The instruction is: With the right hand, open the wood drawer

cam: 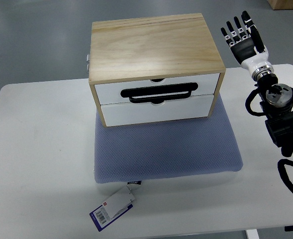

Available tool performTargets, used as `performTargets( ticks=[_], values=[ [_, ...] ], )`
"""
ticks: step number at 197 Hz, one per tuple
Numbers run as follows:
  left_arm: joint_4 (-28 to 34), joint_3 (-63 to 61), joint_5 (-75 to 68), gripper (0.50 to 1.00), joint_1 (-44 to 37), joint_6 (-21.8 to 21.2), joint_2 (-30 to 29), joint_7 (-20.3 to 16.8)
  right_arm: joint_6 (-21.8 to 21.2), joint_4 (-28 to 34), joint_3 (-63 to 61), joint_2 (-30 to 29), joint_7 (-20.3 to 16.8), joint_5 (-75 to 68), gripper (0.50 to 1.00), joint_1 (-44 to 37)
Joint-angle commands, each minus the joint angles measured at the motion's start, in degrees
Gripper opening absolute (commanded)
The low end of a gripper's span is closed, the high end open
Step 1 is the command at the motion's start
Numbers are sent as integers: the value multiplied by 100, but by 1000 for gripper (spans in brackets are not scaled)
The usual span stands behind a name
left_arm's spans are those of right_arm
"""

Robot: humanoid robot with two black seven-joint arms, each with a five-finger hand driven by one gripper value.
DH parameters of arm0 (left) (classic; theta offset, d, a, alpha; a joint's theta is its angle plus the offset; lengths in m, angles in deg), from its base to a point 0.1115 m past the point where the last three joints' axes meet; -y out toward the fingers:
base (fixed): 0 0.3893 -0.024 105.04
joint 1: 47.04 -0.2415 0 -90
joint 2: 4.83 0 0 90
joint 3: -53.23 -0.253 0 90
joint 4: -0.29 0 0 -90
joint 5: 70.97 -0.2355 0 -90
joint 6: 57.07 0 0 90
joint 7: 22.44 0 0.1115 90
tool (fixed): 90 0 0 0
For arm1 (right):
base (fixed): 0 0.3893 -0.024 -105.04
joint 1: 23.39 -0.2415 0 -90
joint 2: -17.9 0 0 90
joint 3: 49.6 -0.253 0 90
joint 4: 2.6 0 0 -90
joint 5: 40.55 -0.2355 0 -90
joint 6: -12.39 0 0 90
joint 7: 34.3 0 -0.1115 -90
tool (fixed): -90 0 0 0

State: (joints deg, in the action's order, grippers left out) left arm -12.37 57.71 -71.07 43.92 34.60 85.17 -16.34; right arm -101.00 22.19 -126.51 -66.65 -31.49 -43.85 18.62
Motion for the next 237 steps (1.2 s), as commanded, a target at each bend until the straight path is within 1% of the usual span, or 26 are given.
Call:
performTargets(
  ticks=[1, 51, 68, 83, 93, 94, 97, 121, 132, 149, 158, 168, 169, 188, 199, 214, 224, 231, 237],
  values=[
    [0, 0, 1, 1000, 0, 0, 0, -3, 1, 0, -8, 0, 0, 5, 946, 0],
    [0, 0, 10, 1000, 0, 0, 0, 6, -8, 0, 44, 53, -17, 5, 946, -35],
    [0, 0, 10, 1000, 0, 0, 0, 6, 10, 0, 440, 264, -52, 14, 946, -299],
    [0, -9, 10, 1000, 0, 0, 0, 6, 45, -9, 931, 571, -52, 14, 946, -588],
    [0, -9, 10, 1000, 0, 0, 0, 6, 45, -9, 932, 571, -52, 14, 946, -589],
    [0, -9, 10, 1000, 0, 9, 0, 6, 45, -9, 1280, 789, -61, 14, 946, -824],
    [0, 0, 1, 1000, 0, 0, 0, 6, 45, -9, 1476, 879, -70, 14, 946, -940],
    [-9, -9, 1, 1000, 9, 9, 0, 6, 18, 18, 2576, 1345, -79, 14, 946, -1635],
    [-9, -9, 1, 1000, 9, 9, 0, 6, -52, 53, 3216, 1582, -114, 40, 946, -2091],
    [-9, -9, -8, 1000, 18, 9, 0, 6, -69, 176, 4035, 1749, -219, 260, 946, -2716],
    [-9, -9, -8, 1000, 26, 9, 0, 6, -104, 377, 4622, 1819, -290, 549, 946, -3137],
    [-9, -9, -8, 1000, 26, 9, 0, 6, -105, 378, 4624, 1819, -290, 550, 946, -3138],
    [-17, -9, -16, 1000, 26, 18, 0, -3, -209, 622, 5163, 1915, -359, 941, 946, -3529],
    [-26, 0, -16, 1000, 26, 18, 0, 6, -483, 1125, 5951, 2030, -457, 1683, 946, -4166],
    [-26, 0, -8, 1000, 26, 18, 0, -3, -614, 1502, 6468, 2039, -588, 2184, 946, -4648],
    [-26, 0, -8, 1000, 26, 18, 0, -3, -737, 1890, 7041, 2004, -747, 2457, 946, -5159],
    [-26, 0, -8, 1000, 26, 18, 0, 6, -931, 2224, 7524, 1951, -887, 2492, 946, -5607],
    [-26, 0, -8, 1000, 26, 18, 0, -3, -1141, 2469, 7910, 1907, -1045, 2492, 946, -5967],
    [-26, 0, -8, 1000, 26, 18, 0, 6, -1161, 2671, 8173, 1846, -1186, 2492, 946, -6222]
  ],
)
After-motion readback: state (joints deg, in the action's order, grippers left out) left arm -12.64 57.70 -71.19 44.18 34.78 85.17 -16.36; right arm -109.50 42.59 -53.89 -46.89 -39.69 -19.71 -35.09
